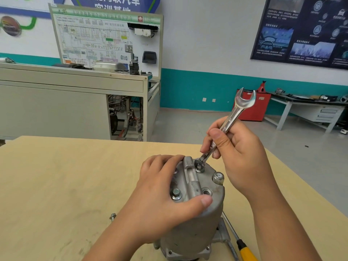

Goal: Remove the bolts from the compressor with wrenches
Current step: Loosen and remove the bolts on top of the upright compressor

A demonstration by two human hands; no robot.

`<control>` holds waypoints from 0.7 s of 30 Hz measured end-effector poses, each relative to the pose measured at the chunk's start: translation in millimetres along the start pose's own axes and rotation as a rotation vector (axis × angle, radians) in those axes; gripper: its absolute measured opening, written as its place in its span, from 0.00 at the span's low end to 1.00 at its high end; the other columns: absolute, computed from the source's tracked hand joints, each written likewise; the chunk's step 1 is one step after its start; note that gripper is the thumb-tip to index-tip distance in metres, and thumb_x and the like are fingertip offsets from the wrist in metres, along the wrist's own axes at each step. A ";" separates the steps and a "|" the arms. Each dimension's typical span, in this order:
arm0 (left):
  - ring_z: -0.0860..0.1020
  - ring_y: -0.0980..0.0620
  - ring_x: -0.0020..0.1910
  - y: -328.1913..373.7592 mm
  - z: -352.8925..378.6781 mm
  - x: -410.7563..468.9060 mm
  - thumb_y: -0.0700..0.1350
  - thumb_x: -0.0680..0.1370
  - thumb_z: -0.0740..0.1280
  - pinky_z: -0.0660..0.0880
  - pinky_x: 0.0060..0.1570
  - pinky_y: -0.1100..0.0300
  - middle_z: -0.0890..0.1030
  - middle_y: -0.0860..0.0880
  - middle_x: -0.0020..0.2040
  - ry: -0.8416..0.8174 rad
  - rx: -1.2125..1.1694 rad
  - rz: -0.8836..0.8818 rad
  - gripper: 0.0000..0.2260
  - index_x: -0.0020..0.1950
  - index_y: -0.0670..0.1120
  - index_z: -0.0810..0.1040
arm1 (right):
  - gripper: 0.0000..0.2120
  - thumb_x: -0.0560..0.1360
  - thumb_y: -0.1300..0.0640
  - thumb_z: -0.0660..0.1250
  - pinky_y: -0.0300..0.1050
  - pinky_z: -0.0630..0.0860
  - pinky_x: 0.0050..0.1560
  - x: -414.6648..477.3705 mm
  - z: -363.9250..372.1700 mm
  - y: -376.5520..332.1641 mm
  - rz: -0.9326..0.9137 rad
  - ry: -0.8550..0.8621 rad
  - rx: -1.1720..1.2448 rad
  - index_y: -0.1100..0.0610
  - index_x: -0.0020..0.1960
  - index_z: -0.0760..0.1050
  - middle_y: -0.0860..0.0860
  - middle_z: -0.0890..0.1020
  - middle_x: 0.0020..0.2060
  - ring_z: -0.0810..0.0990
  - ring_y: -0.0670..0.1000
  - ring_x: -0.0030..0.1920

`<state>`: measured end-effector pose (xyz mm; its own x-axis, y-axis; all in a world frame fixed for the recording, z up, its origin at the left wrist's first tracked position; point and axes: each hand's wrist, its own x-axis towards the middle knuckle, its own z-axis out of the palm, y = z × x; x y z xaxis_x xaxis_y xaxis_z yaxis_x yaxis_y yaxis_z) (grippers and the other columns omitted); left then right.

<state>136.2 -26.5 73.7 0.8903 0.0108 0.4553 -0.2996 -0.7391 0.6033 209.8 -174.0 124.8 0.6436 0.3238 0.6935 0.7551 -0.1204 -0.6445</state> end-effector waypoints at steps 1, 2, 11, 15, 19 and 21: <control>0.51 0.71 0.65 0.7 -0.4 -0.1 0.75 0.57 0.56 0.57 0.58 0.78 0.59 0.72 0.60 -0.010 0.004 -0.004 0.43 0.70 0.61 0.60 | 0.07 0.77 0.52 0.58 0.47 0.74 0.34 -0.3 0.3 -0.5 -0.001 0.001 -0.007 0.46 0.40 0.70 0.46 0.81 0.33 0.73 0.45 0.28; 0.51 0.71 0.65 1.4 -1.0 -0.1 0.76 0.57 0.56 0.58 0.58 0.76 0.59 0.72 0.60 -0.025 0.013 -0.008 0.42 0.69 0.62 0.60 | 0.07 0.77 0.52 0.58 0.48 0.74 0.33 -0.8 0.5 -0.8 0.000 0.002 -0.012 0.46 0.40 0.70 0.46 0.81 0.33 0.72 0.46 0.28; 0.76 0.56 0.45 2.6 -20.2 36.9 0.65 0.76 0.50 0.70 0.46 0.62 0.80 0.52 0.42 -0.002 -0.014 -0.069 0.25 0.46 0.49 0.79 | 0.10 0.80 0.56 0.58 0.38 0.72 0.27 5.0 -5.0 -1.4 0.136 -0.051 0.087 0.51 0.41 0.71 0.49 0.84 0.34 0.74 0.48 0.21; 0.76 0.58 0.31 2.3 -20.9 73.6 0.54 0.80 0.56 0.70 0.35 0.65 0.79 0.53 0.29 -0.030 0.074 -0.124 0.22 0.34 0.44 0.81 | 0.11 0.80 0.56 0.57 0.39 0.73 0.27 13.5 -7.3 1.6 0.215 -0.114 0.206 0.55 0.41 0.72 0.52 0.83 0.31 0.76 0.50 0.22; 0.77 0.43 0.39 12.6 -14.3 101.7 0.51 0.82 0.52 0.72 0.42 0.53 0.77 0.43 0.32 -0.069 0.163 -0.120 0.24 0.33 0.40 0.74 | 0.13 0.80 0.54 0.56 0.40 0.74 0.28 21.0 -7.3 5.9 0.223 -0.168 0.227 0.55 0.40 0.73 0.52 0.82 0.30 0.74 0.49 0.22; 0.76 0.41 0.41 18.0 -7.2 105.2 0.53 0.83 0.49 0.70 0.41 0.53 0.74 0.44 0.32 -0.067 0.208 -0.116 0.24 0.34 0.43 0.71 | 0.13 0.80 0.52 0.56 0.39 0.73 0.27 23.5 -5.7 8.4 0.214 -0.180 0.267 0.53 0.39 0.74 0.52 0.81 0.29 0.73 0.48 0.21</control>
<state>222.1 -33.8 137.2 0.9373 0.0641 0.3425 -0.1234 -0.8583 0.4981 232.0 -172.7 137.4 0.7333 0.4798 0.4817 0.5314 0.0376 -0.8463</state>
